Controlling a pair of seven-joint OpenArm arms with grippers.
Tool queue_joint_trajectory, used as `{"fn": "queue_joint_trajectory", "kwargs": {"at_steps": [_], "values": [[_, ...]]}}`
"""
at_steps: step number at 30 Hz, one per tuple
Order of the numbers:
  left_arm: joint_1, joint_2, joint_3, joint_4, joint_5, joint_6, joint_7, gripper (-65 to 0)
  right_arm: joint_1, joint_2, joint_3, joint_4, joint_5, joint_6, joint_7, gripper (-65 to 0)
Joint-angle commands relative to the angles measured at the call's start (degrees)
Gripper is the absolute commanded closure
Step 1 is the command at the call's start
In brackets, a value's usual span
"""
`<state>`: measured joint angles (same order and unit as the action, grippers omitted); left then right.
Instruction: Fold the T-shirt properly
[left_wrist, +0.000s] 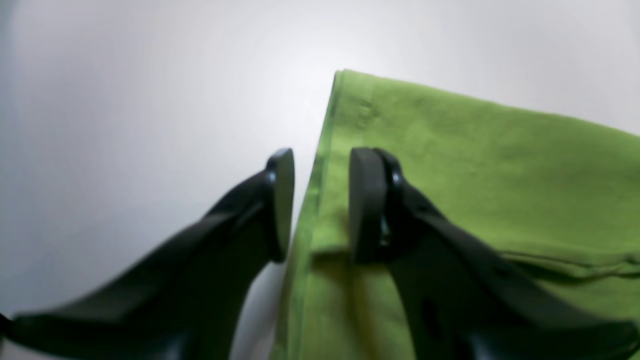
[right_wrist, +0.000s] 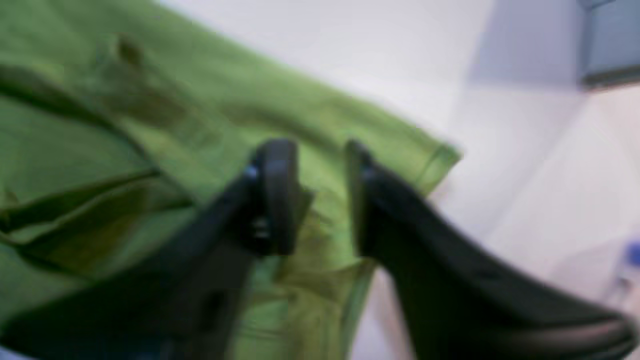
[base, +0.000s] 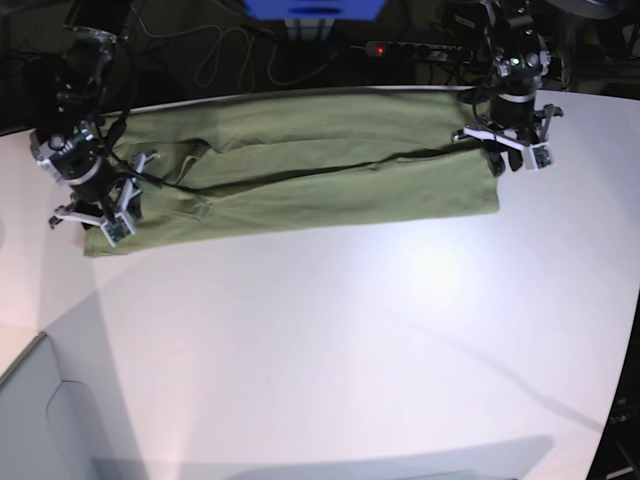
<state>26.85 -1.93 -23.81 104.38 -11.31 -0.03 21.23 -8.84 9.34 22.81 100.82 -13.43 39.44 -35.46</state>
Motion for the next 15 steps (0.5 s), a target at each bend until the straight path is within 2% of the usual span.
{"fn": "queue_joint_trajectory", "kwargs": {"at_steps": [1,3,5,8,9,11,14,15], "values": [[0.27,-0.40,-0.14,1.25,-0.07,0.08,-1.15,-18.5,0.27,0.46,0.27,0.24,0.38,0.56,1.22,-29.8],[0.27,-0.40,-0.14,1.25,-0.07,0.08,-1.15,-18.5,-0.70,0.46,0.27,-0.20,0.38,0.56,1.40,-38.4],[0.27,-0.40,-0.14,1.25,-0.07,0.08,-1.15,-18.5,-1.05,0.46,0.27,-0.20,0.46,0.56,1.40,-42.5],[0.27,-0.57,-0.14,1.16,-0.07,0.08,-1.15,-18.5,-1.22,0.46,0.27,-0.20,0.46,0.56,1.40,-40.1],[0.27,-0.57,-0.14,1.16,-0.07,0.08,-1.15,-18.5,-1.31,0.46,0.27,-0.20,0.46,0.56,1.40,-37.0],[0.27,-0.57,-0.14,1.16,-0.07,0.08,-1.15,-18.5,-1.31,0.46,0.36,-0.20,0.46,0.56,1.40,-26.1],[0.27,-0.66,-0.14,1.16,-0.07,0.08,-1.15,-18.5,-1.49,0.46,0.62,-0.20,0.46,0.56,1.40,-0.3],[0.27,-0.66,-0.14,1.16,-0.07,0.08,-1.15,-18.5,-2.02,0.46,0.62,-0.11,0.46,0.56,1.40,0.0]]}}
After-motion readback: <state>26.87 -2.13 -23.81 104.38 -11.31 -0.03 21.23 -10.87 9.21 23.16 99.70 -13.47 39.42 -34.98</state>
